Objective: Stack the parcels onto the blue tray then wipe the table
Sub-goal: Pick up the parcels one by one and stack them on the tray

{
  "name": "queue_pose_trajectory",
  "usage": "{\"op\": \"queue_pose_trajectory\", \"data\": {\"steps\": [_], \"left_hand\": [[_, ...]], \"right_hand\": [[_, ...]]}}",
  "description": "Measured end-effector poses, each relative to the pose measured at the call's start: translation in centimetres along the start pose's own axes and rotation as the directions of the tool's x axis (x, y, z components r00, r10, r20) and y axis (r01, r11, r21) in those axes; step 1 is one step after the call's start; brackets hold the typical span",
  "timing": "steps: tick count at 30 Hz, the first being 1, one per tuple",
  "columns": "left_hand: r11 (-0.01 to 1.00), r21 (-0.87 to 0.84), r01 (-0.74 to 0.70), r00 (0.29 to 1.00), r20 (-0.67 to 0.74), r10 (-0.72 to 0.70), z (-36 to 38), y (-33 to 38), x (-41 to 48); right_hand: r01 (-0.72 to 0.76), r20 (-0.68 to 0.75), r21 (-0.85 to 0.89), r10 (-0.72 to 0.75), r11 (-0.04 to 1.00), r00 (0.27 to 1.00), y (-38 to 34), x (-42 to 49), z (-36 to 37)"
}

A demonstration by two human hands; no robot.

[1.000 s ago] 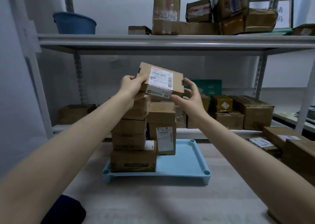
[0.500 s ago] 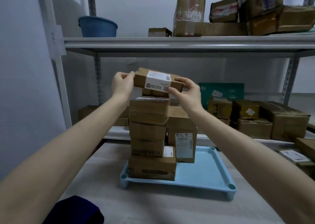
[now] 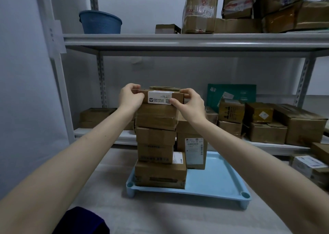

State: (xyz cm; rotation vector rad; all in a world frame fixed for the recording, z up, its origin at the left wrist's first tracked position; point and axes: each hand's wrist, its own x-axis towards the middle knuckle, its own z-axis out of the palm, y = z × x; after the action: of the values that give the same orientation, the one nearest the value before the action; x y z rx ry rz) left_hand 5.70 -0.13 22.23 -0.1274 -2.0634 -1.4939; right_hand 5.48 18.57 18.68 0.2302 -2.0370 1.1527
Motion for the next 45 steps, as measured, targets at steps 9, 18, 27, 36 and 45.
{"op": "queue_pose_trajectory", "data": {"steps": [9,18,27,36,45], "left_hand": [[0.983,0.181,-0.028,0.999,0.044,0.021,0.4,0.4,-0.4],[0.931,0.171,-0.321,0.947,0.047,0.318,3.0,3.0,-3.6],[0.941,0.003,-0.339,0.916,0.228,0.329,9.4,4.4,-7.7],[0.979,-0.049,-0.197,0.872,0.448,0.198,18.4,3.7,-11.6],[0.997,-0.023,-0.079,0.798,0.597,0.077,27.6,1.8,-14.0]], "right_hand": [[-0.014,-0.039,0.001,0.014,1.000,0.999,0.9,-0.5,-0.1],[-0.032,-0.069,0.018,0.033,0.999,0.997,2.2,-1.1,-2.0],[-0.155,-0.083,0.032,0.158,0.987,0.984,7.0,-2.4,-7.0],[-0.353,-0.127,-0.164,0.335,0.921,0.933,16.0,-5.6,-15.3],[-0.538,-0.200,-0.644,0.559,0.544,0.805,24.8,-7.7,-23.2]]}}
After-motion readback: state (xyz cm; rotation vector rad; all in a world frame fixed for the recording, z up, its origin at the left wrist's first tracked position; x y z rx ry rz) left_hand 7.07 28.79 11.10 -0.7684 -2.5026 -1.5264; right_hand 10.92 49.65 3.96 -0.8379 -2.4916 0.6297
